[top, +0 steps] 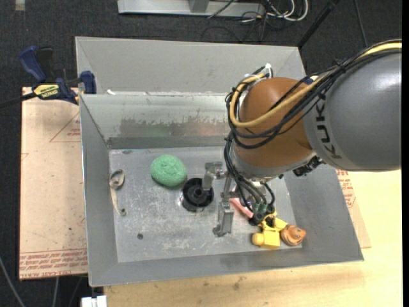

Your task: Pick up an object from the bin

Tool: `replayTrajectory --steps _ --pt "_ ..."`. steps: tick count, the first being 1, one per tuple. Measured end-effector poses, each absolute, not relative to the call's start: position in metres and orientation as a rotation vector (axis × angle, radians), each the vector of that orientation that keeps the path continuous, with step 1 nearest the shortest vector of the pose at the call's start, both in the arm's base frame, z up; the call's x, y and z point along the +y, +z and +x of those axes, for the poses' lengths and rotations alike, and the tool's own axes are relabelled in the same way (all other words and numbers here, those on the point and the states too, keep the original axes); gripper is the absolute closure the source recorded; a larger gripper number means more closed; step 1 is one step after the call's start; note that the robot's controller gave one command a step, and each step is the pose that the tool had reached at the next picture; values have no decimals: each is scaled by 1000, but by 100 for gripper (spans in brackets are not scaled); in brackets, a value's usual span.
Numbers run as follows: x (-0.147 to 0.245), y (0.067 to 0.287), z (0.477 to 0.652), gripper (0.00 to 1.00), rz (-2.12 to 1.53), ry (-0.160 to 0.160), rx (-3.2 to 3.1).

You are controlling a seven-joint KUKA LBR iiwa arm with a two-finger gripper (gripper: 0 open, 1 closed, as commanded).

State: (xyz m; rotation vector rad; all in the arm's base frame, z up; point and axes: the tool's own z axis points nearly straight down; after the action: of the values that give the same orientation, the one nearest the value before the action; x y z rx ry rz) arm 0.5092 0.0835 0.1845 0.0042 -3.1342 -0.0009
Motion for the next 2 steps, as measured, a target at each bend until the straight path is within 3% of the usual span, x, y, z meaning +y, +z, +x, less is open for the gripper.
replayTrajectory --steps 1,2 --pt "83 189 511 0 0 -2 -3142" --pt "122 151 555 0 91 -3 -3149"
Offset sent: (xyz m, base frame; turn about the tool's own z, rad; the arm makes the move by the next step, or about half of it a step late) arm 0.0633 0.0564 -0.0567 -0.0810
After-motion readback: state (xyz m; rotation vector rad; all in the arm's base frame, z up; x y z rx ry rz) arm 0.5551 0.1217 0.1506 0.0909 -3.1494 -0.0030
